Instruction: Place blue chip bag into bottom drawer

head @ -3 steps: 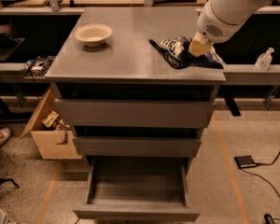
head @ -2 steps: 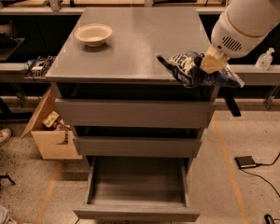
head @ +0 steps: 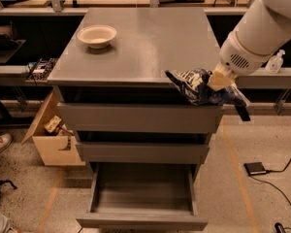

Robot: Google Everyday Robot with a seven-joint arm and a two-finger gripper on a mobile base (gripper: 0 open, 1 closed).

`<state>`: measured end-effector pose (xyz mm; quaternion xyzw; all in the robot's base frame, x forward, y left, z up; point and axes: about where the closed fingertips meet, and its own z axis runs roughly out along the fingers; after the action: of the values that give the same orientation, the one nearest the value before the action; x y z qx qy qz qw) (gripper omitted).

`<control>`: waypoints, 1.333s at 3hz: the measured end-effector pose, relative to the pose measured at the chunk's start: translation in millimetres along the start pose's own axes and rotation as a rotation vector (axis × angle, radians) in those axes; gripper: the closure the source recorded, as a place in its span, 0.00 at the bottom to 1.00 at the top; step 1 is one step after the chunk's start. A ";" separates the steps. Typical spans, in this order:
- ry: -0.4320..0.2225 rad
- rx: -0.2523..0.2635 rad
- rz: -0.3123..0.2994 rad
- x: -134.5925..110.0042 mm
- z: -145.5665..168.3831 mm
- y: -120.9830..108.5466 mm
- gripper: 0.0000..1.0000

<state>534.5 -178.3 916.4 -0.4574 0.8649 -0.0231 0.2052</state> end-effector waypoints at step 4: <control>-0.046 -0.266 0.145 97.7 181.3 65.0 1.00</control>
Offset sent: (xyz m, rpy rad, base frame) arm -0.0308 -0.0152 -0.2235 0.2032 0.2198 0.0217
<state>503.2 -192.0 703.1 -0.4173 0.8863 0.1169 0.1635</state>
